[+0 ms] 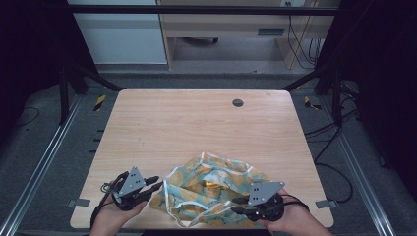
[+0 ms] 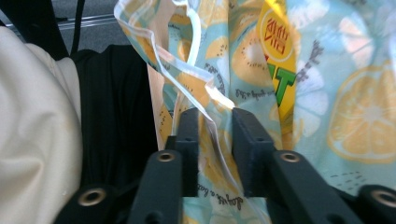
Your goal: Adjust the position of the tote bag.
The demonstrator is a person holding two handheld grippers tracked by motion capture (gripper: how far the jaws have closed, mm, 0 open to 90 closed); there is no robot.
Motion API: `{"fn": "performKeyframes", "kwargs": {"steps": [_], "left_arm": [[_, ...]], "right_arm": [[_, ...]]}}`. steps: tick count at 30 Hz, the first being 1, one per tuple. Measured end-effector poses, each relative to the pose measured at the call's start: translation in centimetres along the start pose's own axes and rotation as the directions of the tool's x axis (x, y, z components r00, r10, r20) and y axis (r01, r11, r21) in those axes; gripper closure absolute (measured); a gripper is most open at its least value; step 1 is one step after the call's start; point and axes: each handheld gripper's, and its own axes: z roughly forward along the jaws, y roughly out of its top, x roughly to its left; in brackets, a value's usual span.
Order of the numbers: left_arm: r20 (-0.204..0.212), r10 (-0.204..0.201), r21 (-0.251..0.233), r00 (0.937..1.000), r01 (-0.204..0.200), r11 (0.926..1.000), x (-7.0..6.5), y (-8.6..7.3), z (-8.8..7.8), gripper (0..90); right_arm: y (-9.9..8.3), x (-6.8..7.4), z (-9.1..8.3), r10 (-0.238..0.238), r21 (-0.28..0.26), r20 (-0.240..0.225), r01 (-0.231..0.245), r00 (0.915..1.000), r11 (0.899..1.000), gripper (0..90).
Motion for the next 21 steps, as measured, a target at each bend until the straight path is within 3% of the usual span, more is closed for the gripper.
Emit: {"fn": "performKeyframes", "kwargs": {"steps": [4,7,11,15,19,21], "left_arm": [[0.021,0.039,0.079,0.9990,-0.040,0.9960,-0.6,-0.6,0.6,75.6],[0.009,0.058,0.104,0.9983,-0.059,0.9928,-0.8,-0.7,0.9,75.3],[-0.020,0.031,0.082,0.9993,-0.029,0.9962,0.1,-0.6,0.8,74.6],[-0.073,-0.003,0.066,0.9973,0.008,0.9978,1.0,-0.6,0.5,73.5],[-0.087,0.011,0.049,0.9962,-0.007,0.9988,0.7,0.1,0.2,73.5],[-0.085,0.024,0.037,0.9961,-0.021,0.9991,0.3,0.6,0.2,72.8]], "right_arm": [[0.6,-0.1,-1.0,0.016,-0.023,0.017,-0.015,0.9997,1.000,57.0],[1.1,-0.5,-1.6,0.019,-0.031,0.035,-0.018,0.9992,0.999,47.8],[2.1,-1.2,-2.4,0.031,-0.056,0.072,-0.027,0.9969,0.998,41.1],[2.9,-2.4,-1.8,0.043,-0.048,0.119,-0.038,0.9920,0.998,40.2],[3.4,-3.4,-0.4,0.067,-0.048,0.138,-0.061,0.9882,0.997,40.6],[3.6,-3.4,0.4,0.058,-0.025,0.140,-0.055,0.9885,0.998,40.5]]}}
